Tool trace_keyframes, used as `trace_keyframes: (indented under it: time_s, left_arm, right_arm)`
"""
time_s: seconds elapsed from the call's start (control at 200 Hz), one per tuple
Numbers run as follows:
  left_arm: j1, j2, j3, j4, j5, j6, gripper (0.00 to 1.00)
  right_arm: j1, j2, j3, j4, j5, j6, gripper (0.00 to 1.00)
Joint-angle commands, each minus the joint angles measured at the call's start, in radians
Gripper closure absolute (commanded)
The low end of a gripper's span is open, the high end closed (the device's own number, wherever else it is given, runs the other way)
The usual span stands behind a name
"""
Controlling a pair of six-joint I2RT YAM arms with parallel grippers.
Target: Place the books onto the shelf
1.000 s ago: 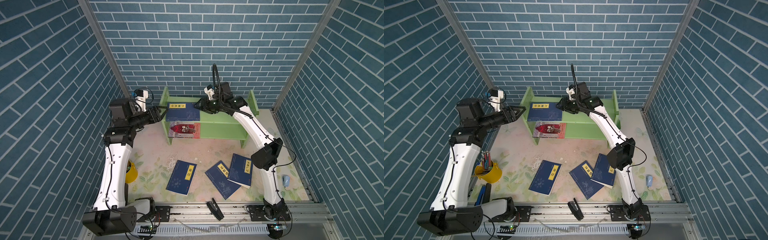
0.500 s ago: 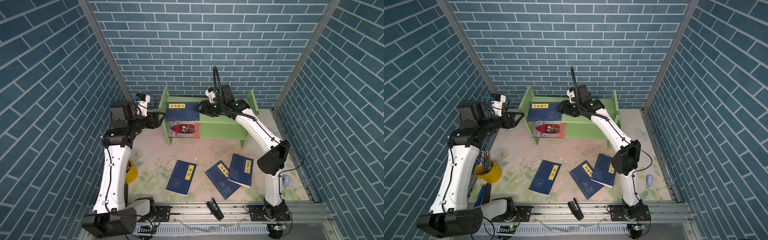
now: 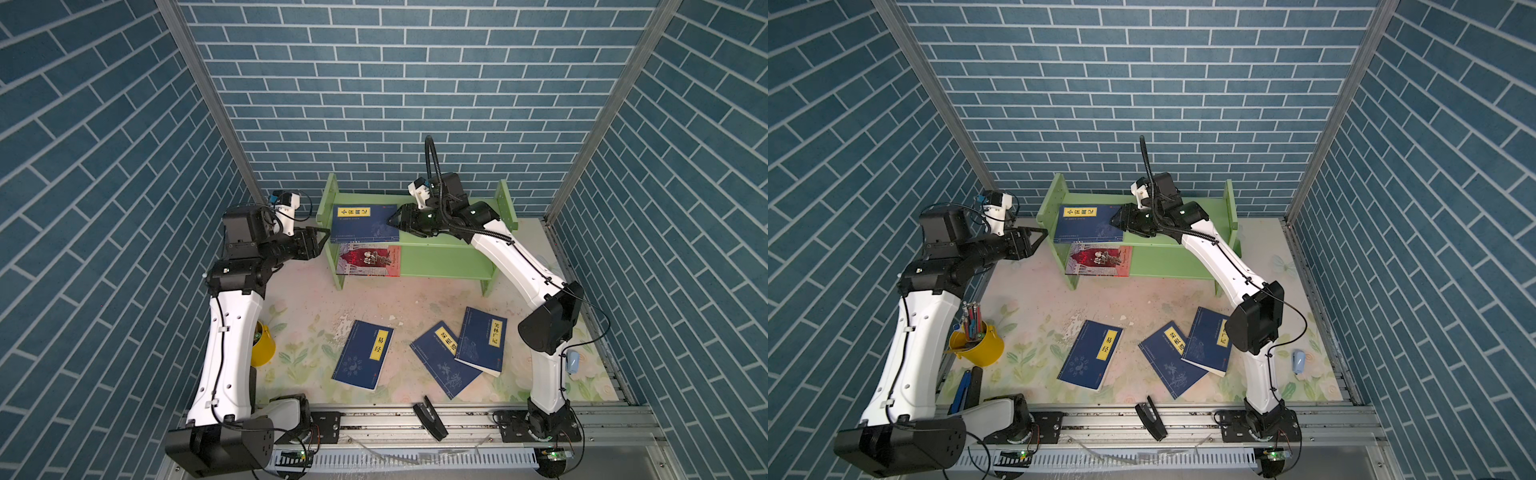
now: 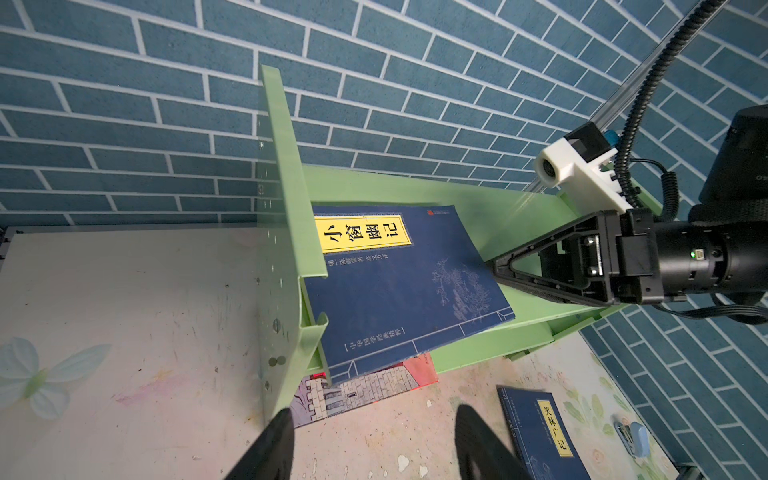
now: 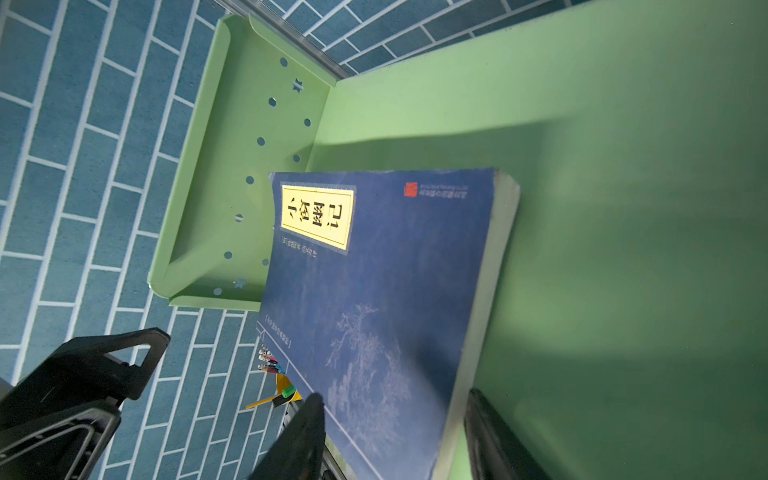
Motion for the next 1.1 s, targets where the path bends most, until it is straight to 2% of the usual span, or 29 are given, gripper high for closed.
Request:
trace_keyframes:
  time_s: [0.0,0.32,0.555,0.675,0.84,0.95,1.095]
  left_arm:
    - [0.008,-0.014,0.004,0.016,0.004,-0.010,0.37]
    - [0.008,-0.015,-0.005,0.029,0.006,-0.021,0.37]
    - [0.008,-0.013,-0.026,0.039,-0.016,-0.001,0.37]
    - [0.008,-0.013,-0.047,0.040,-0.049,0.053,0.37]
    - [0.010,-0.015,-0.104,0.035,-0.149,0.194,0.38]
    - [0.011,-0.018,-0.145,0.051,-0.162,0.252,0.39]
    - [0.014,-0.019,-0.157,0.041,-0.154,0.272,0.39]
  right_arm:
    - [0.013,0.026,0.031,-0.020,-0.016,0.022,0.44]
    - [0.026,0.054,0.094,-0.051,-0.018,0.021,0.44]
    - [0.035,0.031,0.072,-0.069,-0.001,0.015,0.44]
    - [0.036,0.014,0.045,-0.066,0.005,0.015,0.44]
    - [0.038,-0.019,-0.002,-0.044,0.014,0.015,0.44]
    - [0.036,-0.039,-0.010,-0.045,0.033,0.006,0.44]
    - [0.034,-0.081,-0.007,-0.059,0.070,-0.030,0.43]
